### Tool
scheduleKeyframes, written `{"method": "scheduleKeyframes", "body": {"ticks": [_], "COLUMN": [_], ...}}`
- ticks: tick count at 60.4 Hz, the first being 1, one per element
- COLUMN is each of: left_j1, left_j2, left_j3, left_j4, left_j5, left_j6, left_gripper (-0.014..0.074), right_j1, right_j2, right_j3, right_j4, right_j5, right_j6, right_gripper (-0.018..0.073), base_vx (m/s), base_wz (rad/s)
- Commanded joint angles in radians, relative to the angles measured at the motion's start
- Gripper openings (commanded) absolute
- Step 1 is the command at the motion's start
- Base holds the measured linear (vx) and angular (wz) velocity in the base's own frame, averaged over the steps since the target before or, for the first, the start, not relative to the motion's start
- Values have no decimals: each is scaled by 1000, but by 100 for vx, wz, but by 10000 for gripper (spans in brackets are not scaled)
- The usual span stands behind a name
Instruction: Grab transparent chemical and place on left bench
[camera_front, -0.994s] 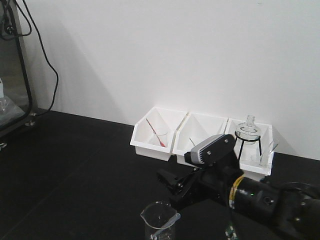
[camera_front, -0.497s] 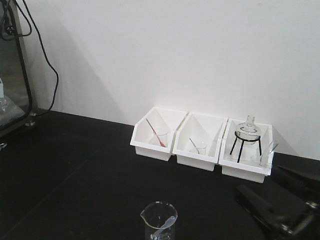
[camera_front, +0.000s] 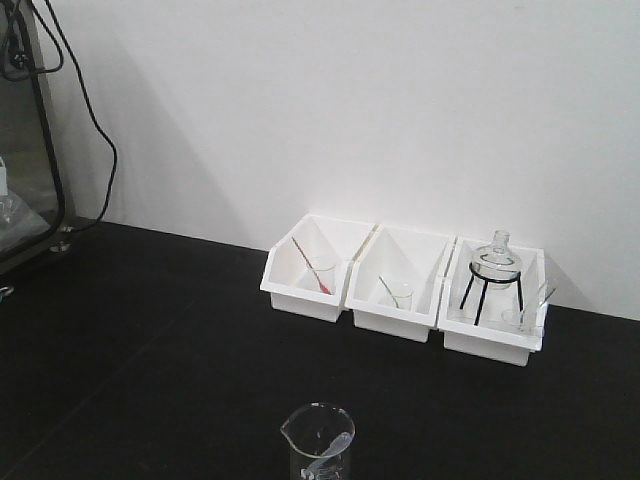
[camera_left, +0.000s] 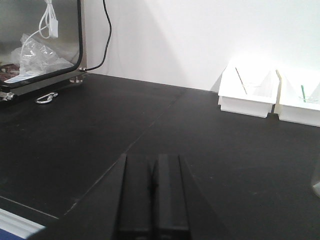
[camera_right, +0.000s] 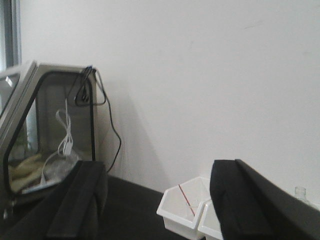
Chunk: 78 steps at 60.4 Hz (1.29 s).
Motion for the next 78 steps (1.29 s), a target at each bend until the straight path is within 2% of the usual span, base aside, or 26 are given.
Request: {"method": "scheduleKeyframes", "body": {"ticks": [1,8,15,17,25,27,31,40,46,55,78], "left_j1": [-2,-2,-2,-2,-2,-2,-2,-2,-2,-2,-2], "left_j2": [-19,-19,-19,-19,-19,-19,-19,-19,-19,-19,-19], "left_j3": [16,16,16,16,16,16,16,16,16,16,16], "left_j4": [-1,-1,-1,-1,-1,-1,-1,-1,-1,-1,-1], "left_j5": [-78,-78,-78,-78,-78,-78,-78,-78,-78,-78,-78], "left_j6": [-8,-8,-8,-8,-8,-8,-8,-8,-8,-8,-8], "left_gripper": [-3,-3,-3,-3,-3,-3,-3,-3,-3,-3,-3], "right_j1": [-70,-145,-158,-158,-160,-160,-166,-255,-306,-317,-317], "right_j2": [-58,-148,-273,-307,-345,-345,-346,-346,-346,-346,-346], "right_j3": [16,108,240,283,420,435,431,432,432,432,432], "right_j4": [133,152,163,191,424,447,438,431,431,438,438], "right_j5": [-73,-54,-78,-85,-107,-101,-14,158,217,246,246], "right_j6": [-7,-49,-56,-56,-57,-57,-85,-268,-371,-488,-489], "right_gripper": [461,417,363,350,298,284,246,108,-8,-10,-7], "base_vx": [0,0,0,0,0,0,0,0,0,0,0], "base_wz": [0,0,0,0,0,0,0,0,0,0,0]}}
